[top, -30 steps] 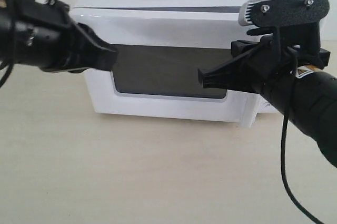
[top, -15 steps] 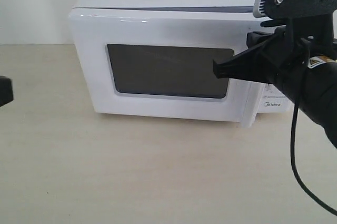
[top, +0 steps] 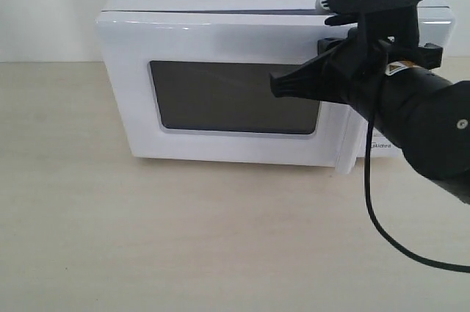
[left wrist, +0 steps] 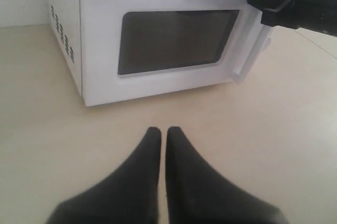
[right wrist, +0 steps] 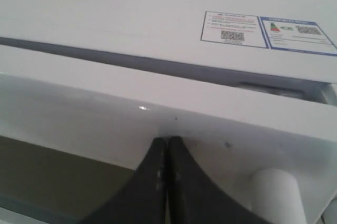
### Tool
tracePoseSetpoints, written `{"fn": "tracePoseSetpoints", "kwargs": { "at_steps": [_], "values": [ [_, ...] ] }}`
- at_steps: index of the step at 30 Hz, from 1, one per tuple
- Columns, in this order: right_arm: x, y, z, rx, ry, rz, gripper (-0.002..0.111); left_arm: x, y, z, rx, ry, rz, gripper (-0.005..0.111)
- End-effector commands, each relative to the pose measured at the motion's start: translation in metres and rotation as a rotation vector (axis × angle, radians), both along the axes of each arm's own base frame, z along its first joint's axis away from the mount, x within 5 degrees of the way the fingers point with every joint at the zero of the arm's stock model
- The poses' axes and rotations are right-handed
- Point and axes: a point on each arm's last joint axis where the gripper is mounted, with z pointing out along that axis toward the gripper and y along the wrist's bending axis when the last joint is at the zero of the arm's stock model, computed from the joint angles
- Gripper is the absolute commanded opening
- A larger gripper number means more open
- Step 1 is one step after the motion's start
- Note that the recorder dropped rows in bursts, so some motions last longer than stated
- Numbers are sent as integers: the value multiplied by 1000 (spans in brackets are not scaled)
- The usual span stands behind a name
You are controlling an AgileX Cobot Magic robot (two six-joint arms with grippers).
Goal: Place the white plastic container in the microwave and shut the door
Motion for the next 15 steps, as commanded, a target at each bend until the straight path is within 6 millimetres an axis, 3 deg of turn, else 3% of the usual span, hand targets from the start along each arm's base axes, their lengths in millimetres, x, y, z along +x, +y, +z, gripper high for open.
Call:
{"fn": "tracePoseSetpoints", "kwargs": {
  "at_steps": [1,15],
  "values": [
    [2,-1,1,-11,-16,-13,0,-9,11,-3,24,-28,34,4],
    [5,-7,5,-35,-58,-55,0,-14,18,-5,40,-48,72,4]
  ]
}}
